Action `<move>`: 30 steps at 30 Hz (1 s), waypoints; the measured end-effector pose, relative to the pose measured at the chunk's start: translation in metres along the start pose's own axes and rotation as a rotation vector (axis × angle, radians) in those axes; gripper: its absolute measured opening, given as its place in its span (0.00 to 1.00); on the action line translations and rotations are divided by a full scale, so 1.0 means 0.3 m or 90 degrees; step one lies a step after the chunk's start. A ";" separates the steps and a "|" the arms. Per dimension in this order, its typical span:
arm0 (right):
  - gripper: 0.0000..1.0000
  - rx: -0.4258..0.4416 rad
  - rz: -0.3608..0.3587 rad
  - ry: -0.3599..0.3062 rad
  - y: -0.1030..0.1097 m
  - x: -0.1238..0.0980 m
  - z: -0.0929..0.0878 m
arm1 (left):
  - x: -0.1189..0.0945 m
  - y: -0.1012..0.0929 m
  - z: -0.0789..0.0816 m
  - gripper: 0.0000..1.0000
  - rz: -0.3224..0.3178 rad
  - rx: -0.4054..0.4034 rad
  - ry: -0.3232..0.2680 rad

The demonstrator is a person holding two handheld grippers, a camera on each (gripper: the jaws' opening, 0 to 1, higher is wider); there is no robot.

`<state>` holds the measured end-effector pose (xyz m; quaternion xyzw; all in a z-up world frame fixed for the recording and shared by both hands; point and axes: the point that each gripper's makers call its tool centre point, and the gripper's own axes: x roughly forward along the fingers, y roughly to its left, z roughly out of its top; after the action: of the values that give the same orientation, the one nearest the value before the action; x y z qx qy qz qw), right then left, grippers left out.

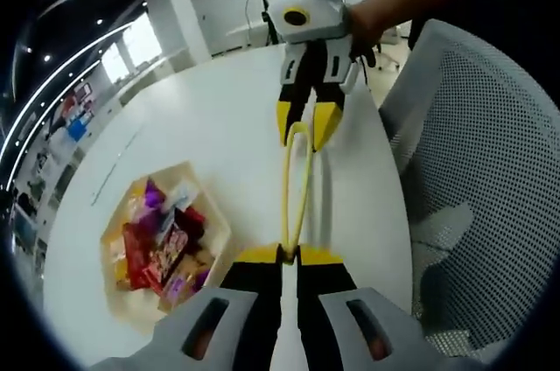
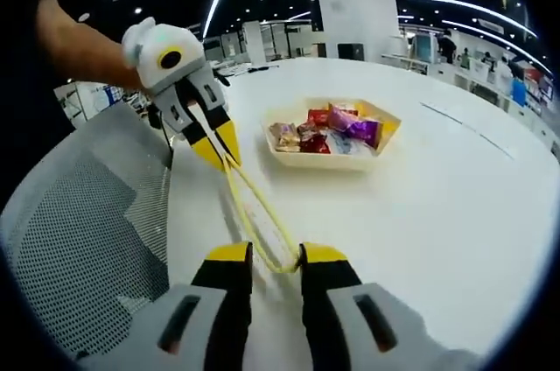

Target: Place the target food into the container with the food tongs after gripping and lifting it, then release it inside without dropping or visibly crushing the food.

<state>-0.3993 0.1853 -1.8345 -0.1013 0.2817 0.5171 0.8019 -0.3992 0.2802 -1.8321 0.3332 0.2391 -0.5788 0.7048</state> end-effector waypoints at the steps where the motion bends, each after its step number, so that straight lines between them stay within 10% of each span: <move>1: 0.20 0.001 -0.002 0.000 0.001 -0.003 -0.003 | 0.004 0.001 -0.012 0.00 0.000 -0.003 0.005; 14: 0.37 0.031 -0.080 -0.079 -0.076 -0.125 0.113 | 0.034 0.006 -0.041 0.00 -0.003 -0.013 0.017; 30: 0.64 0.109 -0.200 -0.167 -0.201 -0.286 0.161 | 0.032 0.006 -0.046 0.32 0.002 -0.030 0.005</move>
<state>-0.3553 0.1141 -1.7548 -0.0071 0.1990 0.3690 0.9079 -0.3948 0.2843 -1.8479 0.3190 0.2552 -0.5706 0.7124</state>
